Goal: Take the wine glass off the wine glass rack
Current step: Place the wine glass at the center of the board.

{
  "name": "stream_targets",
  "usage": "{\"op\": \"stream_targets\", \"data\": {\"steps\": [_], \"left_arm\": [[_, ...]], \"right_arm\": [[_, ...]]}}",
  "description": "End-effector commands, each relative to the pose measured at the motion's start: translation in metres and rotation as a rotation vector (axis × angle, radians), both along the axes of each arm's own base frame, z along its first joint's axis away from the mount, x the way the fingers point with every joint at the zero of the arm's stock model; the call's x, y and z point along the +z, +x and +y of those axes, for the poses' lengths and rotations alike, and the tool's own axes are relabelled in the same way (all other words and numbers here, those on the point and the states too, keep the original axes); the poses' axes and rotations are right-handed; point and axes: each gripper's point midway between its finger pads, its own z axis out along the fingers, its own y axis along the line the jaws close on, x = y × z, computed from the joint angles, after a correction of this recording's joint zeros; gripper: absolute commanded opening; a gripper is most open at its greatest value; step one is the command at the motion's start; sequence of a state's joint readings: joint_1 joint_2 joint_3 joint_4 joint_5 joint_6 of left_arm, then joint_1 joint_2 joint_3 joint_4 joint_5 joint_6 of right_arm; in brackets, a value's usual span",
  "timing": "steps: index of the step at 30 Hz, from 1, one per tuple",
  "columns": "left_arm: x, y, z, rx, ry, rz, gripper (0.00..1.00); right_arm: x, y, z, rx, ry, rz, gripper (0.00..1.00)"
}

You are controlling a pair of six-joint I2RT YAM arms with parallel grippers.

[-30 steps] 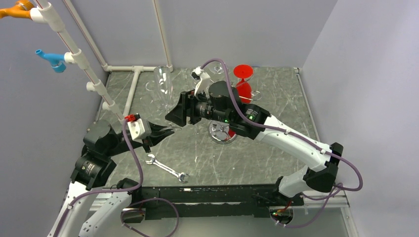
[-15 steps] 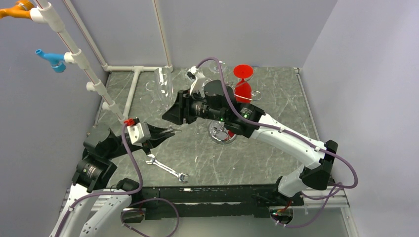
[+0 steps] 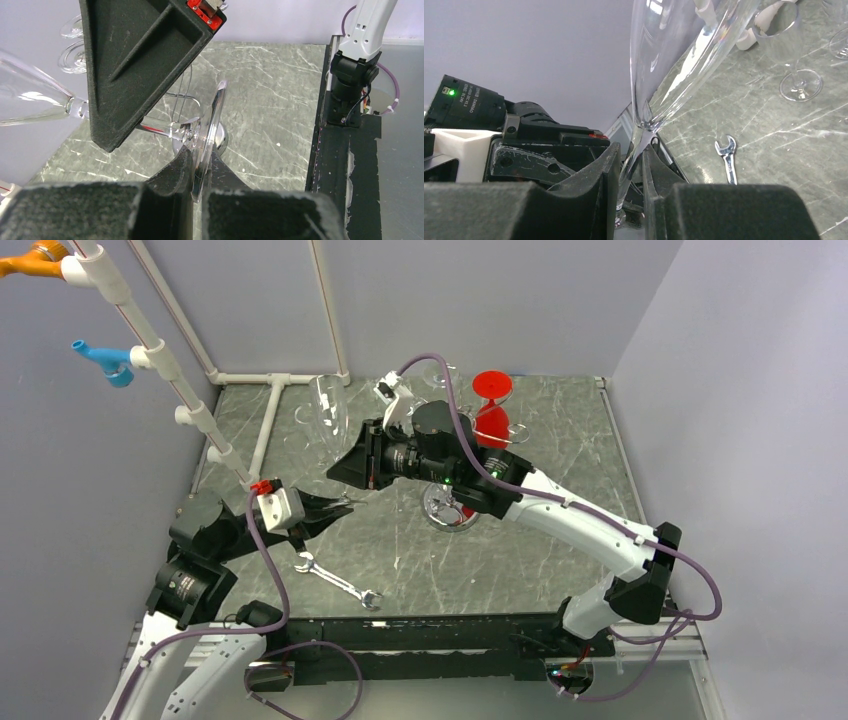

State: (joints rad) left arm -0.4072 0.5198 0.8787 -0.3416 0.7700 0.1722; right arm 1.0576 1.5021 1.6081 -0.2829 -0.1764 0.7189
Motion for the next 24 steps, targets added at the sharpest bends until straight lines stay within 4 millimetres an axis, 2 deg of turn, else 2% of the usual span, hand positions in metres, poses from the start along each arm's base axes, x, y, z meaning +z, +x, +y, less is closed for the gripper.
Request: {"op": "stream_targets", "data": {"steps": [1, 4, 5, 7, 10, 13, 17, 24], "left_arm": [[0.024, -0.010, -0.004, -0.053, -0.031, -0.109, 0.00], [0.026, -0.008, -0.003, -0.038, -0.033, -0.092, 0.00], [0.027, -0.007, -0.002, -0.032, -0.032, -0.086, 0.05], [0.027, -0.004, -0.001, -0.013, -0.029, -0.071, 0.20], [0.026, 0.001, 0.001, 0.015, -0.029, -0.054, 0.50], [0.024, 0.003, 0.001, 0.023, -0.027, -0.043, 0.65], [0.024, 0.002, 0.001, 0.025, -0.034, -0.044, 0.72], [0.027, 0.004, 0.003, 0.044, -0.032, -0.040, 0.74]], "right_arm": [[0.017, 0.002, 0.003, 0.005, 0.048, -0.038, 0.00], [0.017, 0.001, 0.001, 0.005, 0.058, -0.043, 0.00], [0.016, 0.001, 0.000, 0.003, 0.060, -0.045, 0.00], [0.018, 0.002, -0.002, -0.005, 0.066, -0.054, 0.00], [0.019, 0.001, -0.006, -0.012, 0.070, -0.068, 0.00], [0.020, 0.001, -0.010, -0.022, 0.078, -0.079, 0.00], [0.021, 0.001, -0.015, -0.037, 0.087, -0.085, 0.00], [0.024, 0.002, -0.019, -0.055, 0.108, -0.090, 0.00]]}}
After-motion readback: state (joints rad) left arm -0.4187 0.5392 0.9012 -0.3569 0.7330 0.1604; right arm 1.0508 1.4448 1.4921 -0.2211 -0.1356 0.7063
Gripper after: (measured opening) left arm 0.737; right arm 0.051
